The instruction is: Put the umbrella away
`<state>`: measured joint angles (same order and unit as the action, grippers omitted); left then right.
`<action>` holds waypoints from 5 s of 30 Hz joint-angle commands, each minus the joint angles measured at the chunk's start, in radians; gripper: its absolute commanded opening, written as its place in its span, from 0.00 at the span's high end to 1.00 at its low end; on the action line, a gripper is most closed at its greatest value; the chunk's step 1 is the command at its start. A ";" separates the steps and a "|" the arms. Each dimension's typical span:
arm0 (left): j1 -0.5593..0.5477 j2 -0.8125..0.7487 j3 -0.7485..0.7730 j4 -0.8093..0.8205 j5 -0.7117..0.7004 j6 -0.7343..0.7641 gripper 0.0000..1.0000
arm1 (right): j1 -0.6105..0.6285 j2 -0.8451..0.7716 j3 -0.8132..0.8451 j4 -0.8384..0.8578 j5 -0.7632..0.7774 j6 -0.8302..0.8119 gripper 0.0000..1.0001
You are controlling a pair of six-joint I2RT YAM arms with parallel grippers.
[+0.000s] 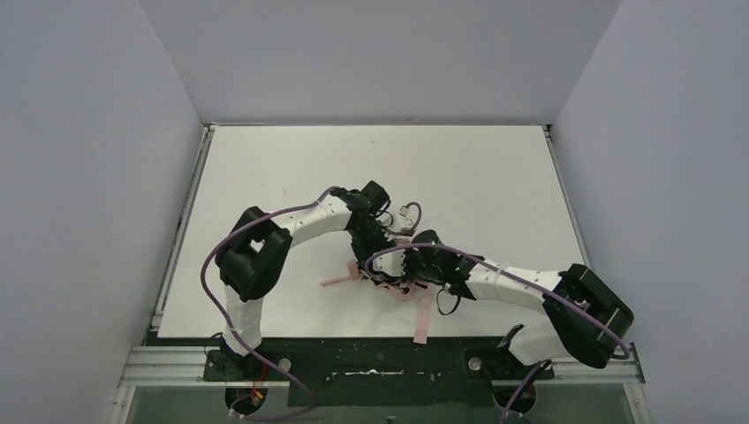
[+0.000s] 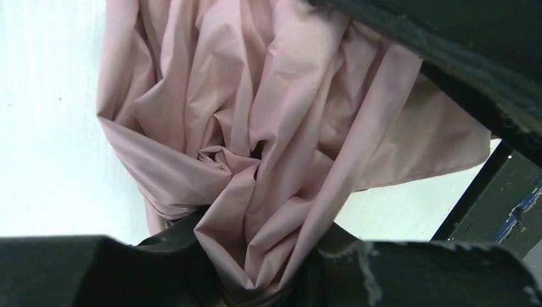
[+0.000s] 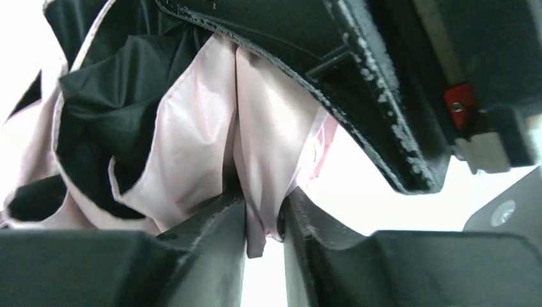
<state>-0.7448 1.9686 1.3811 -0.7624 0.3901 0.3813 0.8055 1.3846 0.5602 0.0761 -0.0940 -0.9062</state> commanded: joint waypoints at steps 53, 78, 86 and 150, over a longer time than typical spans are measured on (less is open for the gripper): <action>-0.139 -0.113 -0.065 0.090 -0.390 -0.055 1.00 | -0.107 -0.462 -0.188 -0.097 0.069 1.573 0.25; -0.078 -0.063 0.008 0.033 -0.368 -0.113 1.00 | 0.070 -0.497 -0.117 -0.454 0.144 1.597 1.00; -0.057 -0.038 0.046 0.004 -0.381 -0.132 1.00 | 0.253 -0.575 -0.021 -0.637 0.062 1.636 1.00; -0.144 -0.177 -0.144 0.229 -0.534 -0.036 1.00 | 0.145 -0.619 0.437 -1.050 0.559 1.597 0.40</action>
<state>-0.8764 1.8645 1.2758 -0.6128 -0.1135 0.3069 1.1584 0.7506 0.8982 -0.9379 0.3878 0.7959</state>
